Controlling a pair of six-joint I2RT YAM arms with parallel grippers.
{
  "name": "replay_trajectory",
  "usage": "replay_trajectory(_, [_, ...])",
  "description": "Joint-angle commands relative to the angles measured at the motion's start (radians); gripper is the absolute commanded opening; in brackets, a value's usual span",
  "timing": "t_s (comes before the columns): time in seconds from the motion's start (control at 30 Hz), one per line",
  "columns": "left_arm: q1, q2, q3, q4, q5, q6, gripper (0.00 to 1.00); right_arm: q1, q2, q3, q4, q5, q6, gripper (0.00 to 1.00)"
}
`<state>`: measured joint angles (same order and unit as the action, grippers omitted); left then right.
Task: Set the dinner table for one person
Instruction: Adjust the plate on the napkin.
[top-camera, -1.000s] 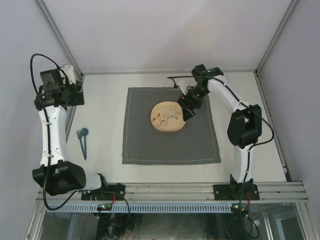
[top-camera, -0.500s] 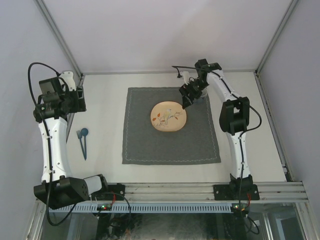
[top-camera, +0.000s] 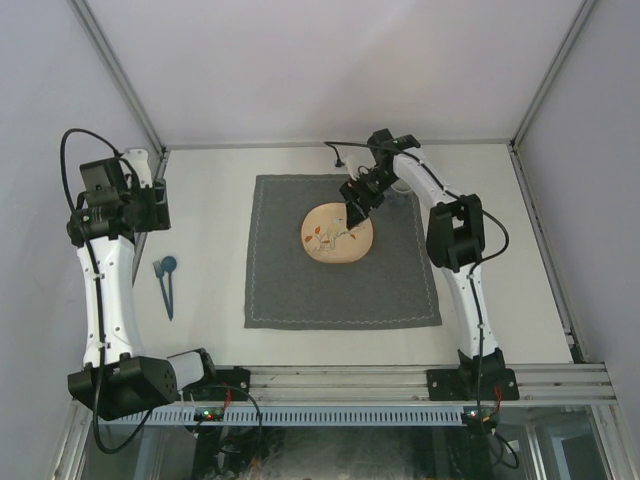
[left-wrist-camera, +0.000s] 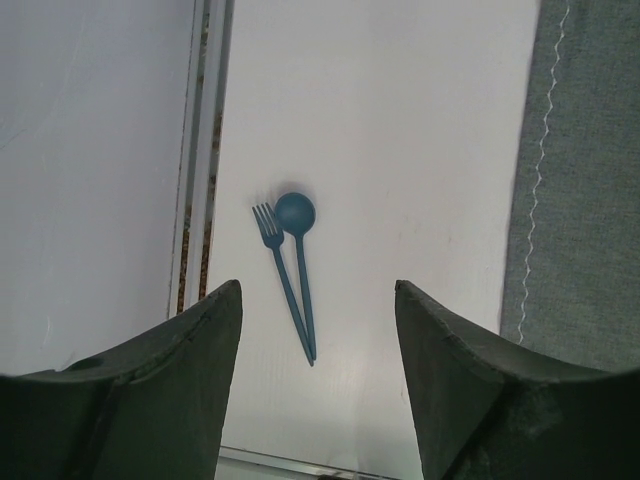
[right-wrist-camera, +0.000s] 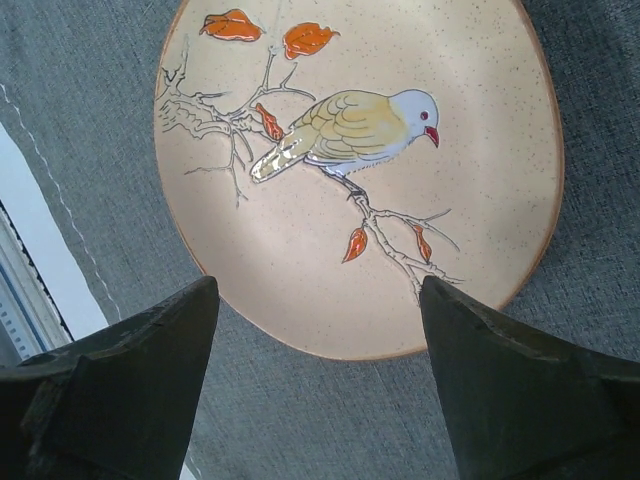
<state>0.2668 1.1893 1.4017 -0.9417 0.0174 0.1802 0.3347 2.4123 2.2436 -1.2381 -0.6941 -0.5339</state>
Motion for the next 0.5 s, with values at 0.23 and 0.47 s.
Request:
replay_trajectory(0.23, [0.007, -0.026, 0.031, -0.018, -0.026, 0.029, 0.66, -0.063, 0.050, 0.023, 0.009, 0.003, -0.031, 0.81])
replay_trajectory(0.47, [0.006, -0.025, 0.039, -0.033, -0.036, 0.045, 0.66, -0.090, 0.070, 0.034, 0.009, 0.012, -0.041, 0.80])
